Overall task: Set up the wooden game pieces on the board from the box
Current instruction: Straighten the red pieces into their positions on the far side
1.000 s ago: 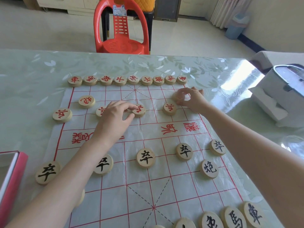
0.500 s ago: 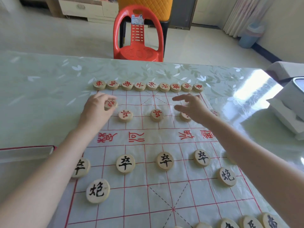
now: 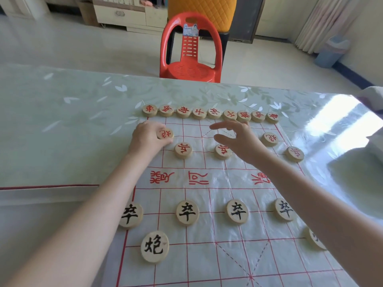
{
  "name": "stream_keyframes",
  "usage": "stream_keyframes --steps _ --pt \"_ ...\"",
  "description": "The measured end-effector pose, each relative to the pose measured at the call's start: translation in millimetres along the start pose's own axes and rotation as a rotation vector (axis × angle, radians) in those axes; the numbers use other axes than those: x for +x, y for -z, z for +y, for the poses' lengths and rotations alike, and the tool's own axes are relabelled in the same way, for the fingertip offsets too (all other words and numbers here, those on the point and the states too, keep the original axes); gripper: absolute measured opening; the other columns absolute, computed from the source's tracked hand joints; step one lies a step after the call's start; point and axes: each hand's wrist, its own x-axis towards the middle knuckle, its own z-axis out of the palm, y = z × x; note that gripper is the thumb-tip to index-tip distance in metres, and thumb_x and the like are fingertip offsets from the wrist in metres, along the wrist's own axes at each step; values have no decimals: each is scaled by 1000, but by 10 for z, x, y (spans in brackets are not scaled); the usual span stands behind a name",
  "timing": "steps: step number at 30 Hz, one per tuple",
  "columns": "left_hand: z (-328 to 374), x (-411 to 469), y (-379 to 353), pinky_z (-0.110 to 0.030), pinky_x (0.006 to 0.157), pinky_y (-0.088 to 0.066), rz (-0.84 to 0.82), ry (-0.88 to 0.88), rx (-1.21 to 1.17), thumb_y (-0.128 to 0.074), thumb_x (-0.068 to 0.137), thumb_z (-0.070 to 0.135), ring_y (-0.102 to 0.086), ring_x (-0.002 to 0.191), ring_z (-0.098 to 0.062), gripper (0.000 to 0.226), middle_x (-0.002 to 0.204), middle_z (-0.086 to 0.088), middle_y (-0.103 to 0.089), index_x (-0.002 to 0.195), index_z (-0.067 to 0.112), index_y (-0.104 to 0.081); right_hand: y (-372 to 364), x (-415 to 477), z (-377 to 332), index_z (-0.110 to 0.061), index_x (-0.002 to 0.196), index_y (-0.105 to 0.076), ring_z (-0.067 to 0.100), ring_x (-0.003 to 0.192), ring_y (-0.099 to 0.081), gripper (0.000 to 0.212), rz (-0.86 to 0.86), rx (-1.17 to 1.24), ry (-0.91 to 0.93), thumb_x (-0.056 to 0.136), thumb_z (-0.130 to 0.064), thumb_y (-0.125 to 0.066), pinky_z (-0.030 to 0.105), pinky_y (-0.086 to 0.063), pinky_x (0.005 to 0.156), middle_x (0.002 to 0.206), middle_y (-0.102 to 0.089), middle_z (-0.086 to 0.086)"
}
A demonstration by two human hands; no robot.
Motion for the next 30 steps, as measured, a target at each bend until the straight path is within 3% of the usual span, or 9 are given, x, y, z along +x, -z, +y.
stream_keyframes --steps 6,11,17,20,24,30 --pt "-27 25 54 -33 98 -43 -77 -11 -23 -77 71 24 -54 112 -24 49 119 -8 -63 118 17 -63 -161 23 -43 -26 116 -62 23 124 -39 29 -34 31 -18 88 -22 -59 36 -38 97 117 -56 -4" --pt "-72 23 71 -35 99 -41 -83 -44 -26 -77 71 30 -52 115 -23 57 123 -7 -60 123 17 -58 -288 160 -118 -25 117 -61 21 121 -40 29 -49 44 13 89 -21 -58 26 -29 90 124 -58 -2" --pt "-161 231 260 -36 98 -42 86 -42 -54 -73 76 28 -53 111 -25 46 120 -7 -59 118 14 -60 -493 623 -243 -21 117 -61 23 121 -43 32 43 17 7 86 -27 -61 37 -32 104 121 -62 -4" --pt "-245 404 331 -40 98 -41 137 8 16 -73 75 23 -51 113 -29 46 123 -8 -60 118 14 -59 -642 976 -351 -21 122 -56 24 121 -39 40 61 -66 2 85 -34 -62 31 -30 96 123 -60 -2" --pt "-320 614 319 -40 101 -38 37 32 87 -70 77 18 -47 121 -29 53 131 -8 -55 127 16 -53 -772 1353 -450 -21 129 -51 24 124 -30 49 5 -165 20 84 -37 -63 34 -29 93 129 -54 0" --pt "-316 812 248 -40 106 -34 -50 39 82 -63 82 17 -40 129 -28 51 138 -7 -48 132 20 -49 -967 1575 -393 -21 129 -50 24 119 -32 61 -59 -274 31 78 -50 -66 33 -29 90 125 -55 0"
